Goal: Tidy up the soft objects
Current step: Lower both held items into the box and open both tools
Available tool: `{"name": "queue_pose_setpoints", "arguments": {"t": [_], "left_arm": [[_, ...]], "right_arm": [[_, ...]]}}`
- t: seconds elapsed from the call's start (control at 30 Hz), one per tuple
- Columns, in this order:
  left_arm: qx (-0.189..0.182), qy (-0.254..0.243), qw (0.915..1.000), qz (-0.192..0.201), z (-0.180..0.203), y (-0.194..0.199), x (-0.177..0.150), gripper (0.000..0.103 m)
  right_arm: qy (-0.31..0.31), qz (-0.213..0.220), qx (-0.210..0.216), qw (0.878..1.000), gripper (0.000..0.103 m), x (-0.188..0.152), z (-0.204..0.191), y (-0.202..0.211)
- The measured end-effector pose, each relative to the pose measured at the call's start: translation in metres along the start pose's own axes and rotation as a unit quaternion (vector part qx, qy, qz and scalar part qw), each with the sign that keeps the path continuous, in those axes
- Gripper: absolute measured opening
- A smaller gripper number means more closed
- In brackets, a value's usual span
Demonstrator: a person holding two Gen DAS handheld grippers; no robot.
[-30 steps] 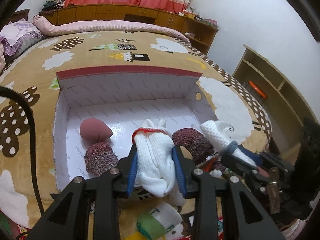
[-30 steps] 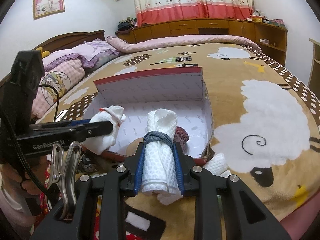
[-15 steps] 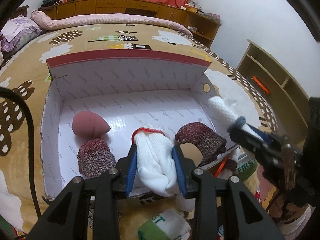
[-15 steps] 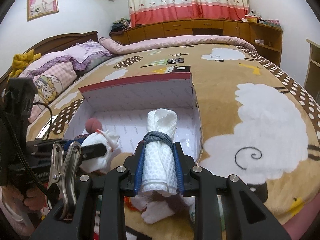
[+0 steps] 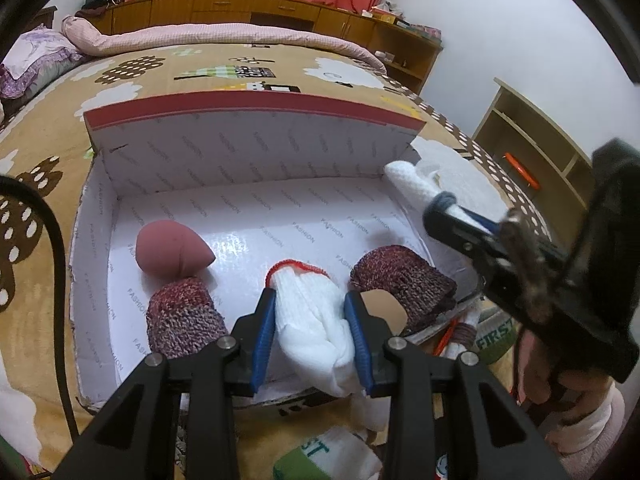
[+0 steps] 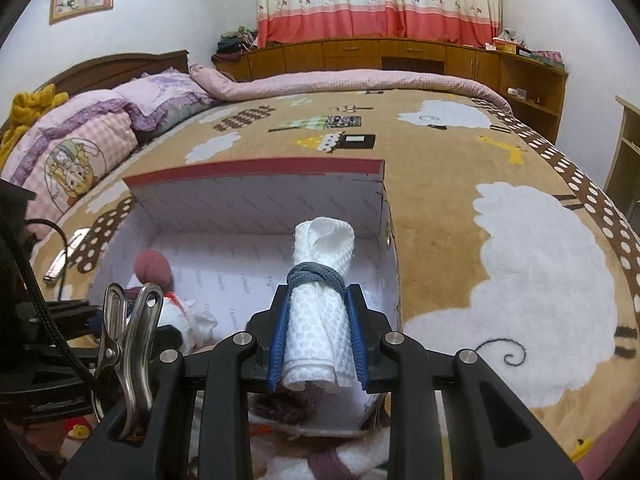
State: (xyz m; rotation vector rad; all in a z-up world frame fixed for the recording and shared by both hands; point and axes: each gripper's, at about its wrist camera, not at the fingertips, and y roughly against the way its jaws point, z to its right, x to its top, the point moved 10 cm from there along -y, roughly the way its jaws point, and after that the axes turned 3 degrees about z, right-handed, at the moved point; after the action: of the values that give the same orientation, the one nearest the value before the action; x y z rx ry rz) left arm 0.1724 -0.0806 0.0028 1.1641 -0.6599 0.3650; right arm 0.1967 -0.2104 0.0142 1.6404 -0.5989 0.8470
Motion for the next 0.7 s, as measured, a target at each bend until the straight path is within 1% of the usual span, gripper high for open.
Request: {"name": "queue_pose_setpoints", "arguments": {"t": [0.3, 0.4, 0.53, 0.57, 0.7], "left_arm": [[0.003, 0.002, 1.0000, -0.001, -0.003, -0.005, 0.002, 0.036], [0.005, -0.003, 1.0000, -0.001, -0.001, -0.004, 0.002, 0.042], [0.009, -0.007, 0.9999, -0.003, 0.001, -0.004, 0.000, 0.054], [0.010, -0.008, 0.9999, -0.004, 0.001, -0.004, 0.000, 0.057], [0.015, -0.013, 0.9998, -0.004, 0.004, -0.002, -0.001, 0.062]], "right_arm": [[0.006, -0.021, -0.003, 1.000, 0.028, -0.013, 0.000, -0.016], [0.002, -0.024, -0.002, 1.000, 0.028, -0.015, 0.001, -0.017], [-0.004, -0.027, -0.001, 1.000, 0.029, -0.017, 0.001, -0.017], [-0.005, -0.027, 0.000, 1.000, 0.031, -0.017, 0.000, -0.016], [-0.006, -0.023, 0.000, 1.000, 0.037, -0.016, 0.000, -0.013]]}}
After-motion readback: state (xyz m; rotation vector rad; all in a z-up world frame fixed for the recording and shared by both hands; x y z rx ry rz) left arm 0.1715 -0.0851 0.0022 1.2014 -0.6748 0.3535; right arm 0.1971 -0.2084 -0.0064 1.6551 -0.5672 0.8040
